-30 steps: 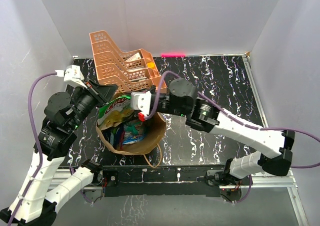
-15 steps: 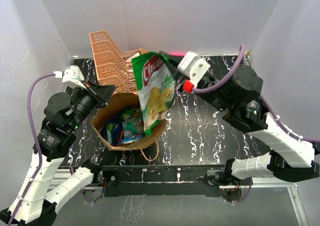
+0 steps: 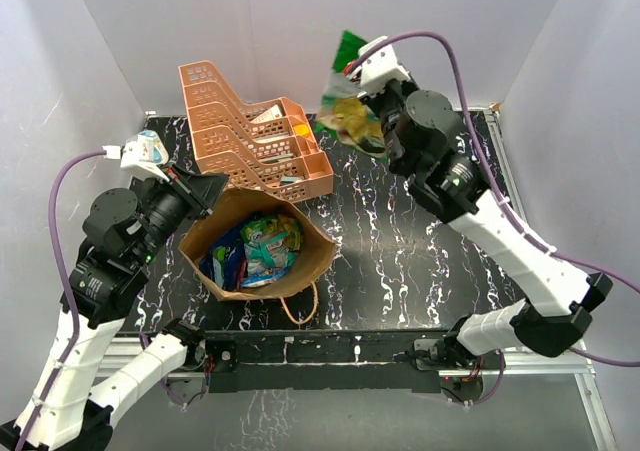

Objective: Take the snacks out of the paper bag
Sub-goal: Place the snack at the center of the board.

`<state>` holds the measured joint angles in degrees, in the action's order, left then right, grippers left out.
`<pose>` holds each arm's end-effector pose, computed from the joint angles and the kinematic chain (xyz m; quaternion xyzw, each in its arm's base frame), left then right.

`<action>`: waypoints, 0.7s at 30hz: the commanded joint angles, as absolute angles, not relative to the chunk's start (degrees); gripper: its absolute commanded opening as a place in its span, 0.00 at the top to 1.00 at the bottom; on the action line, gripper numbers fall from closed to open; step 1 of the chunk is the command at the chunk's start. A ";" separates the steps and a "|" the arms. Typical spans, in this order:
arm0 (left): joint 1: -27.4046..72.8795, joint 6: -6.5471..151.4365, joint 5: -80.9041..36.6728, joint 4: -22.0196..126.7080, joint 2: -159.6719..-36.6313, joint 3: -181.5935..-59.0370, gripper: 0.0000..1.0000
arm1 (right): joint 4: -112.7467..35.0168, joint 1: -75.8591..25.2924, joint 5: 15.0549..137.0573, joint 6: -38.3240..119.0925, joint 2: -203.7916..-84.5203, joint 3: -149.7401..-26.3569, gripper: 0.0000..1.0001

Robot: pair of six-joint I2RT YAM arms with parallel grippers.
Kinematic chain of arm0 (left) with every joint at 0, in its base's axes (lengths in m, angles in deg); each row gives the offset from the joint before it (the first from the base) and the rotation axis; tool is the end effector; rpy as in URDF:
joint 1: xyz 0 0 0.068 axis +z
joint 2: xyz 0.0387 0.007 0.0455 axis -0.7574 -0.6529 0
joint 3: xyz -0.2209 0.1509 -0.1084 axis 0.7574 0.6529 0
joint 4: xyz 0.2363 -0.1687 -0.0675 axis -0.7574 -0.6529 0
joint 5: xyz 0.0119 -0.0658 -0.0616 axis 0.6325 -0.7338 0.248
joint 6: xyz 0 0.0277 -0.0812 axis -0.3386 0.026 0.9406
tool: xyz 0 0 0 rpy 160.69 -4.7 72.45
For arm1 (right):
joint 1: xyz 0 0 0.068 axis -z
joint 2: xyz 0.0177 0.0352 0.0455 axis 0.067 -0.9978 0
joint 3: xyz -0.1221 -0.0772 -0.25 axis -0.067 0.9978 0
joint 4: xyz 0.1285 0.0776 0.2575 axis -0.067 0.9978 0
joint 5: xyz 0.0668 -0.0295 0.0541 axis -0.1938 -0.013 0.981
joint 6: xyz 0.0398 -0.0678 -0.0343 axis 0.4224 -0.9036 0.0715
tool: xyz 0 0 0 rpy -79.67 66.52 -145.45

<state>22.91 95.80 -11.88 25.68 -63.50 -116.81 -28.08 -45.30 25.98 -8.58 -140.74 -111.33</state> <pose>0.1621 -0.0774 0.4912 -0.0640 0.6832 -0.3604 0.6319 0.2549 0.2167 0.5685 -0.2355 0.6175 -0.1890 0.7263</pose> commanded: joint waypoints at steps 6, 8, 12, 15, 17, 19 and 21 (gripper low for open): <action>22.87 93.75 -12.59 26.67 -62.38 -120.99 1.00 | -17.49 -24.04 36.17 19.93 -143.32 -105.42 0.92; 22.87 93.75 -13.14 25.89 -62.53 -121.08 1.00 | -16.47 -19.93 41.65 25.09 -144.55 -104.51 0.92; 22.91 93.87 -14.60 23.75 -63.41 -122.50 1.00 | -15.05 -12.63 46.41 35.11 -150.71 -106.57 0.92; 22.87 93.98 -15.76 24.50 -62.77 -121.90 1.00 | -13.04 -8.24 54.22 43.87 -156.85 -111.78 0.92; 22.88 93.97 -15.98 24.40 -62.62 -121.74 1.00 | -11.97 -6.73 58.21 48.33 -161.85 -117.34 0.92; 22.79 93.99 -16.13 24.68 -62.40 -121.27 1.00 | -10.80 -6.26 60.49 51.64 -167.85 -124.04 0.92; 22.53 93.85 -16.23 24.77 -62.38 -121.10 1.00 | -8.34 -5.17 62.58 56.45 -173.75 -132.36 0.92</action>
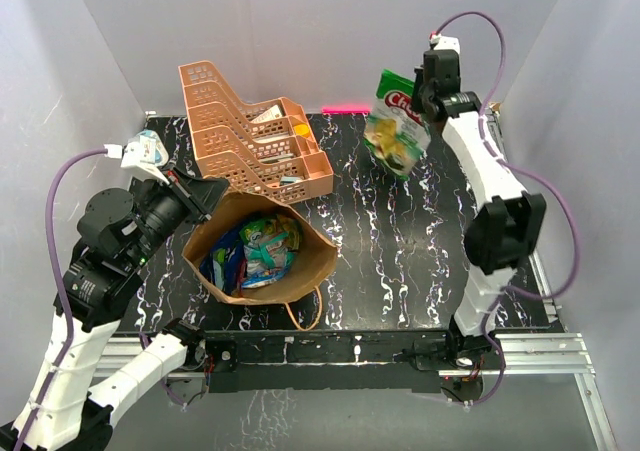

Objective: Take the snacks out of the paper bag
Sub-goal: Place the snack at the center of the board.

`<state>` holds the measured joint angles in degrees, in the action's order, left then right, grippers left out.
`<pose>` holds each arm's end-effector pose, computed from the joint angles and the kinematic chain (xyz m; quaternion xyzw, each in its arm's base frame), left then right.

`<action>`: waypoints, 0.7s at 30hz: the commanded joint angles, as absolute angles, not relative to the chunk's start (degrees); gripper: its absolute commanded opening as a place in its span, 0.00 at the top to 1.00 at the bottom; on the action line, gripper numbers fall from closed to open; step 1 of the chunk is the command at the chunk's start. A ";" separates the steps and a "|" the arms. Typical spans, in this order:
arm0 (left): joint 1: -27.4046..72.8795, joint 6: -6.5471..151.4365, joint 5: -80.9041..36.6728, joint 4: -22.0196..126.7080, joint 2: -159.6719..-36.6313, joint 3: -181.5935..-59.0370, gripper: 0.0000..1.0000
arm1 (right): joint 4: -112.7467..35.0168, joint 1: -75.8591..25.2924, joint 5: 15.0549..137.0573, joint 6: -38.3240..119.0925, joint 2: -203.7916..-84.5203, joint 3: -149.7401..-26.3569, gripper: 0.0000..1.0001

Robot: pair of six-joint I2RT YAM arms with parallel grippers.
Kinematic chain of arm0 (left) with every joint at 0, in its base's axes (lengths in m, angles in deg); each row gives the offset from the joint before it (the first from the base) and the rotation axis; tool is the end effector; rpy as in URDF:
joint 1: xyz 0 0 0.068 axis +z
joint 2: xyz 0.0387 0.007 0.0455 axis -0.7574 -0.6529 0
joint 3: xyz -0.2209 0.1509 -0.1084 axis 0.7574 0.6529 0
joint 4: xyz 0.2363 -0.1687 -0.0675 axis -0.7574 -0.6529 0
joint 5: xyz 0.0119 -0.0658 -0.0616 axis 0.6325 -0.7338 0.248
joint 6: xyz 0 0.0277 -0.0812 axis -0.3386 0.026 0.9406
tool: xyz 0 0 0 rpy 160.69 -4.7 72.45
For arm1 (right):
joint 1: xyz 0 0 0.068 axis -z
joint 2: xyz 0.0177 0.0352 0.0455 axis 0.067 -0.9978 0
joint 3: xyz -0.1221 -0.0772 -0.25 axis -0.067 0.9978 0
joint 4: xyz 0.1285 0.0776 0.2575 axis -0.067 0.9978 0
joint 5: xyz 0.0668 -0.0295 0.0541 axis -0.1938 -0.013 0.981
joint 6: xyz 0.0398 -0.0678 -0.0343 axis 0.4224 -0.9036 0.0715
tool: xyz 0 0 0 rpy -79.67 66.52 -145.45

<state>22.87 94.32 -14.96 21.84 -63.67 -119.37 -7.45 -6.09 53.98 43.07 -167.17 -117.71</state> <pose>0.1538 -0.0779 0.4971 -0.0361 0.6944 -0.3642 0.6196 0.4930 0.0672 0.3761 0.0587 0.8629 -0.0249 0.5014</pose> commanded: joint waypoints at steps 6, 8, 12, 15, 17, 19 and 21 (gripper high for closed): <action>22.01 93.53 -16.46 24.82 -62.47 -121.76 1.00 | -10.53 3.40 74.46 79.68 -182.17 -135.73 0.92; 21.99 93.51 -16.72 24.71 -62.47 -122.05 1.00 | -14.14 7.37 78.12 85.54 -180.94 -128.06 0.92; 22.00 93.64 -16.75 24.21 -62.41 -122.19 1.00 | -24.70 12.93 81.34 91.19 -173.48 -107.36 0.92; 22.02 93.90 -17.38 24.73 -62.58 -121.75 1.00 | -28.02 14.99 78.94 88.41 -168.61 -95.05 0.92; 21.99 94.35 -18.21 25.28 -62.80 -121.34 1.00 | -30.20 16.15 77.11 85.79 -165.29 -87.19 0.92; 21.99 94.79 -18.89 25.73 -62.97 -121.09 1.00 | -33.92 17.68 75.83 83.17 -161.20 -79.01 0.92; 21.99 94.92 -19.40 25.81 -63.12 -121.07 1.00 | -37.08 19.83 75.30 81.13 -158.89 -71.36 0.92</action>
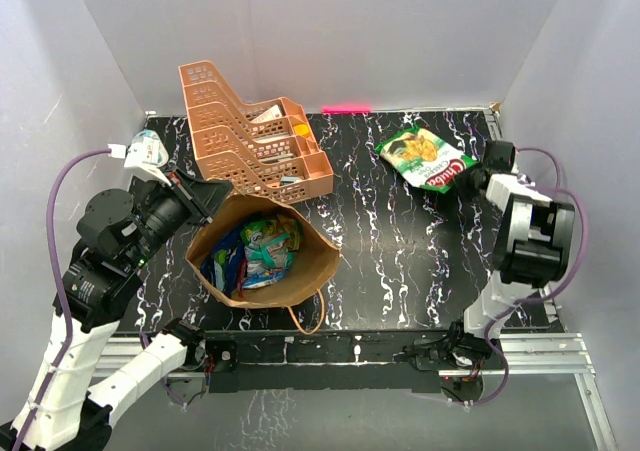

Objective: Take the snacks out of the paper bag
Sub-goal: Place the snack at the center of the board.

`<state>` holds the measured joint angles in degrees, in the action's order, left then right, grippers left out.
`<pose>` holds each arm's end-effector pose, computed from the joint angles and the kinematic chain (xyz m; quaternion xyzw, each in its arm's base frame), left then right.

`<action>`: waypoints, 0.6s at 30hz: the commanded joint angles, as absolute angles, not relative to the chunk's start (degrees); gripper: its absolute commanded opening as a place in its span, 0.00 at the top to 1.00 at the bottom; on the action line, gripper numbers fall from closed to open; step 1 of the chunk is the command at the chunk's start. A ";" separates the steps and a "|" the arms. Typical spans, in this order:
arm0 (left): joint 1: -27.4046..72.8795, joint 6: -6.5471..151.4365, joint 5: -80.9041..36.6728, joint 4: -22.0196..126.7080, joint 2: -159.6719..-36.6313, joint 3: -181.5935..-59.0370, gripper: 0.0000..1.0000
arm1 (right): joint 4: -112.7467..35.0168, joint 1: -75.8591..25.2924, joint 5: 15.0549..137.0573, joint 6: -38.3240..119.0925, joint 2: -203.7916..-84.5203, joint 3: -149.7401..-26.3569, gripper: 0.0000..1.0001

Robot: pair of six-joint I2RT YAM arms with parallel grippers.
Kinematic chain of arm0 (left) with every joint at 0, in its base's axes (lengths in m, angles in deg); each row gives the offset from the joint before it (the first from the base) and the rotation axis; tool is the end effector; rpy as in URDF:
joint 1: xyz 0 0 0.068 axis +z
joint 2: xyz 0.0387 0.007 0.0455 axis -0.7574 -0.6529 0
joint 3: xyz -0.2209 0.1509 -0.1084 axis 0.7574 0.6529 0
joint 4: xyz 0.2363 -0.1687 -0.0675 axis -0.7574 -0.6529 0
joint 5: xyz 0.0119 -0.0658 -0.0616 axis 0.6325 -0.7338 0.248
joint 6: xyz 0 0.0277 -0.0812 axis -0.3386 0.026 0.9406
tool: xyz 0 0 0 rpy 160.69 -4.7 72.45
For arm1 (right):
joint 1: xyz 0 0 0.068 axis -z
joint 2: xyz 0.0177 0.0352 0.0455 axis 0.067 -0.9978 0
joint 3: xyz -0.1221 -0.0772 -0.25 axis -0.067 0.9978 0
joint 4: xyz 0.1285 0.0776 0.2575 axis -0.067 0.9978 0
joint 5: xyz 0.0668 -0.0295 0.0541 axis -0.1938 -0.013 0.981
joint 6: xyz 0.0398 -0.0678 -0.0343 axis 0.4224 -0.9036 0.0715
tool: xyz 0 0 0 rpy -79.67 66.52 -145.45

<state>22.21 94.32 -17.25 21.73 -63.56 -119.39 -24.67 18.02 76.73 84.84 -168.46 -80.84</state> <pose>0.1507 -0.0820 0.4973 -0.0177 0.6950 -0.3797 0.6104 0.4384 -0.0995 0.1444 0.4894 0.8056 0.1689 0.2880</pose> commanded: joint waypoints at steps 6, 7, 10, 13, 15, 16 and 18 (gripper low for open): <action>22.01 95.01 -22.13 26.96 -63.57 -120.07 1.00 | -38.41 22.39 70.80 73.13 -155.63 -64.62 0.92; 21.99 94.70 -23.40 28.19 -63.38 -119.29 1.00 | -38.48 22.39 69.69 72.66 -155.10 -63.90 0.92; 21.99 94.64 -28.39 33.76 -61.91 -115.81 1.00 | -37.88 23.09 68.14 72.06 -154.02 -61.92 0.92; 22.00 95.36 -34.54 38.34 -60.87 -112.30 1.00 | -34.82 24.21 65.55 71.72 -152.85 -59.46 0.84; 21.99 95.93 -38.43 41.07 -60.64 -110.43 1.00 | -33.15 25.50 63.46 71.53 -150.54 -56.97 0.73; 21.99 96.42 -40.26 42.35 -60.55 -109.52 1.00 | -32.49 26.11 62.66 70.72 -148.97 -56.11 0.66; 22.03 97.65 -43.87 44.64 -60.46 -107.70 1.00 | -31.06 26.29 61.67 68.03 -145.67 -55.21 0.56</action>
